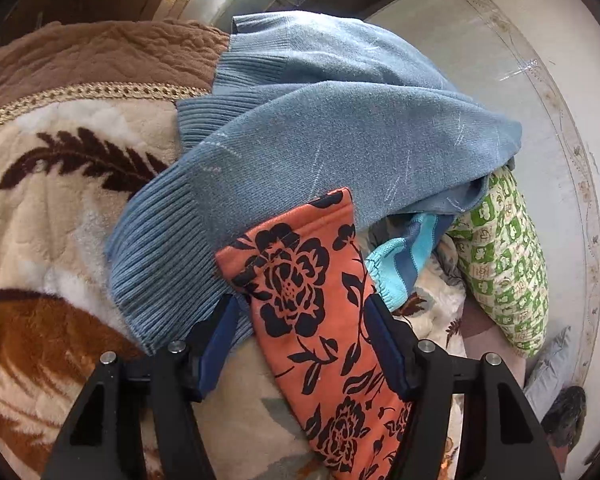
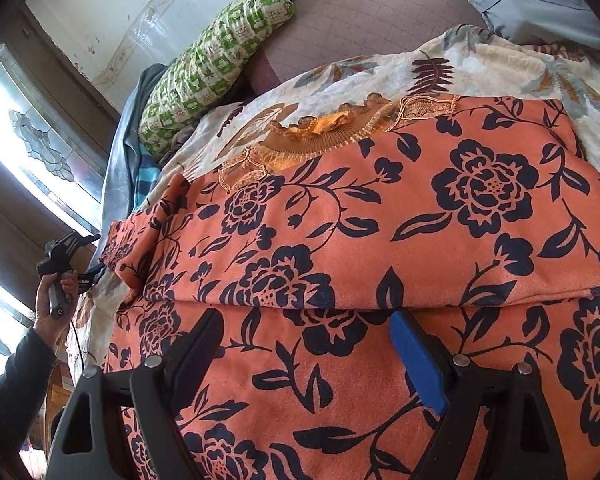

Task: Fold small clothes
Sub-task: 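Grasp the other sleeve cuff with the left tool, then lift the sleeve with the left tool, fold it over the body, release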

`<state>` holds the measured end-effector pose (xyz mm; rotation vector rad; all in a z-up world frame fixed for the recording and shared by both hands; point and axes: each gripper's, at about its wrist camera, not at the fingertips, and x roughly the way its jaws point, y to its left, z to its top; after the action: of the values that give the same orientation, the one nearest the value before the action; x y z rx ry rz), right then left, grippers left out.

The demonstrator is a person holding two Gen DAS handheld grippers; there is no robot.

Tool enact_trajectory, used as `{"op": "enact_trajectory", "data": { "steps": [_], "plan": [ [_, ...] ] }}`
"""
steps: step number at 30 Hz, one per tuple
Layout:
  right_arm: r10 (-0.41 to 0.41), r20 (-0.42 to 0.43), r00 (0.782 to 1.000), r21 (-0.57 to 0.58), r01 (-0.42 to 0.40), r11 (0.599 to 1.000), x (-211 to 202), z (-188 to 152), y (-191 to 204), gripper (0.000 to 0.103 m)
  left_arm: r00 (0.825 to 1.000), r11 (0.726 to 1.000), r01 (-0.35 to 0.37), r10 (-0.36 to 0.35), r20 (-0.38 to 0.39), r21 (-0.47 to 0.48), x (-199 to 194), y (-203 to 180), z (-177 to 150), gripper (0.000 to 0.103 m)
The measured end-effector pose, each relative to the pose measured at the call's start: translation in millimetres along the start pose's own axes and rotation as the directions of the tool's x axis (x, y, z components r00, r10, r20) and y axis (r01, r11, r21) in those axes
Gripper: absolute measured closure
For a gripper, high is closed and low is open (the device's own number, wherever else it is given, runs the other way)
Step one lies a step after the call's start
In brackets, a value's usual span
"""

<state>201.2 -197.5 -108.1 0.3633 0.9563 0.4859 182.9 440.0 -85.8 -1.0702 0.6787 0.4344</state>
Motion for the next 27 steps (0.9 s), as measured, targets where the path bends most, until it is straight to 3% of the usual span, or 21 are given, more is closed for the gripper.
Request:
{"op": "enact_trajectory", "data": {
  "steps": [4, 8, 9, 10, 11, 12, 15, 18, 20, 23, 27],
  "plan": [
    [0.001, -0.001, 1.000, -0.001, -0.001, 1.000, 0.6, -1.2, 0.6, 0.016, 0.999, 0.998, -0.051, 0.051, 0.004, 0.027, 5.3, -1.6, 6.5, 0.036],
    [-0.001, -0.001, 1.000, -0.002, 0.001, 1.000, 1.5, -0.6, -0.2, 0.016, 0.998, 0.998, -0.056, 0.057, 0.023, -0.038, 7.6, 6.2, 14.6, 0.038],
    [-0.001, -0.001, 1.000, -0.003, 0.001, 1.000, 1.7, -0.5, -0.4, 0.016, 0.997, 0.997, -0.078, 0.079, 0.023, -0.025, 7.3, 5.8, 14.8, 0.049],
    [-0.002, -0.001, 1.000, -0.004, 0.002, 1.000, 1.8, -0.4, -0.2, 0.016, 0.993, 0.993, -0.118, 0.118, 0.024, -0.002, 7.8, 4.8, 15.0, 0.072],
    [-0.001, -0.002, 1.000, -0.005, 0.001, 1.000, 1.7, -0.4, 0.0, 0.016, 0.988, 0.988, -0.154, 0.154, 0.016, 0.019, 9.6, 5.2, 15.2, 0.087],
    [-0.001, -0.002, 1.000, -0.006, 0.001, 1.000, 1.6, -0.2, 0.0, 0.016, 0.987, 0.987, -0.163, 0.163, -0.002, 0.019, 13.1, 8.5, 15.9, 0.096],
    [-0.001, 0.000, 1.000, -0.008, 0.001, 1.000, 1.2, 0.0, 0.5, 0.016, 0.985, 0.984, -0.174, 0.174, 0.001, 0.033, 12.0, 6.0, 16.7, 0.097],
    [-0.001, 0.004, 1.000, -0.013, 0.001, 1.000, -0.7, 0.3, 1.9, 0.016, 0.978, 0.968, -0.206, 0.200, 0.057, 0.143, -1.9, -21.6, 10.0, 0.097],
    [0.001, 0.017, 1.000, -0.015, 0.000, 1.000, -4.2, 1.2, 2.8, 0.016, 0.977, 0.943, -0.202, 0.178, 0.114, 0.263, -19.6, -54.0, -3.2, 0.097],
    [0.007, 0.045, 0.999, -0.007, -0.007, 1.000, -12.5, 3.6, 1.9, 0.016, 0.985, 0.890, -0.136, 0.077, 0.151, 0.434, -53.4, -111.5, -37.4, 0.097],
    [0.025, 0.096, 0.995, 0.026, -0.028, 0.999, -29.1, 8.5, -3.2, 0.016, 0.987, 0.767, 0.012, -0.110, 0.114, 0.641, -100.2, -204.5, -113.3, 0.097]
  ]
}}
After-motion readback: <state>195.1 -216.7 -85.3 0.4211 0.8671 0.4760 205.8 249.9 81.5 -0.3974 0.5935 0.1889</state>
